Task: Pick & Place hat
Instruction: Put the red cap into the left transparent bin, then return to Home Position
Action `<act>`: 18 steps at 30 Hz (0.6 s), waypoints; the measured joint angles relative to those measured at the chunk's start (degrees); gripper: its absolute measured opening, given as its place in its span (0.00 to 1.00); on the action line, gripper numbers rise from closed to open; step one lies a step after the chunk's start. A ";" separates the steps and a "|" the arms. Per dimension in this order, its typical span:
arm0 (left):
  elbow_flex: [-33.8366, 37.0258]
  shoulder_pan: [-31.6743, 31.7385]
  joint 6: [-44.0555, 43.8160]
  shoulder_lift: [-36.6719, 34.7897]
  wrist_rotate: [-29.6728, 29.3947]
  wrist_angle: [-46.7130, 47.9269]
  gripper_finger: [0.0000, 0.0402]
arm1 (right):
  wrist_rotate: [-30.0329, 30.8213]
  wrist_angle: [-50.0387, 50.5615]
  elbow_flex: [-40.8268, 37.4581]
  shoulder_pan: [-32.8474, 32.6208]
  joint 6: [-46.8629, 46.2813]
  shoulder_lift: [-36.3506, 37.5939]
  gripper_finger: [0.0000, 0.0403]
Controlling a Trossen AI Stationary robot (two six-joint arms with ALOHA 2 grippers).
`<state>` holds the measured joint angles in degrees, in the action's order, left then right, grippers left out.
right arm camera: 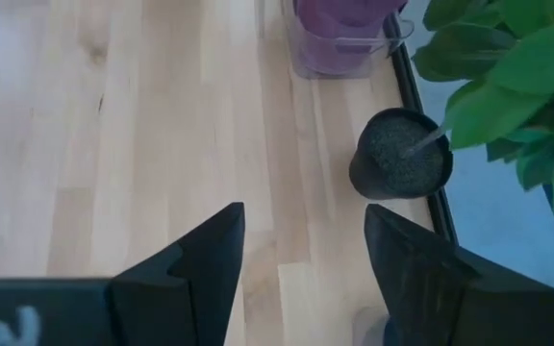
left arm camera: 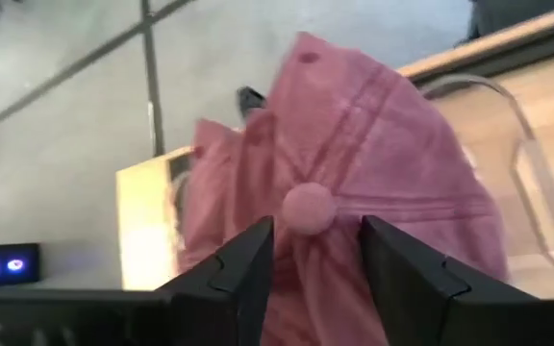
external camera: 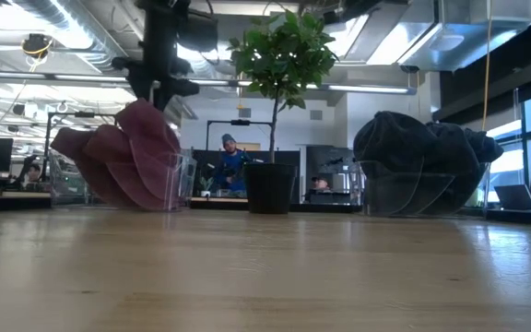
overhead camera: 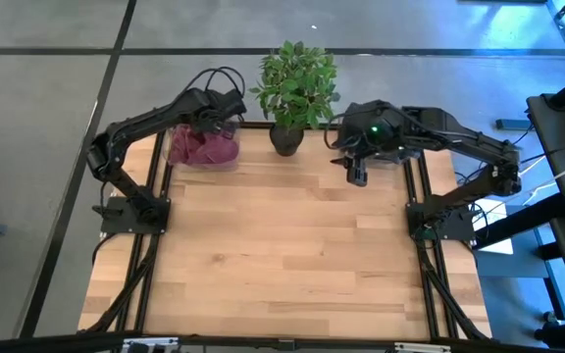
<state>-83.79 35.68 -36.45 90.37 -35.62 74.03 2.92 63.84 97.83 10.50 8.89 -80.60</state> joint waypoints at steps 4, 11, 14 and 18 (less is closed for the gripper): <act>0.00 0.01 0.75 -2.20 -2.14 0.49 0.39 | 0.18 -2.66 -3.59 0.00 -2.30 3.16 0.54; 0.02 -0.44 5.54 -11.56 -0.46 -0.16 0.38 | 0.47 -10.10 -13.47 -0.01 -5.09 11.36 0.54; 3.09 -4.57 10.63 -18.33 0.70 -7.18 0.37 | 0.46 -16.40 -20.35 -0.44 -6.91 17.36 0.54; 13.47 -11.54 19.43 -30.04 9.27 -24.65 0.37 | 0.00 -29.17 -33.22 -1.43 -8.41 27.31 0.54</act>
<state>-70.32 24.14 -17.02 60.33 -26.35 49.38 2.92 34.67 64.61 9.07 0.48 -53.29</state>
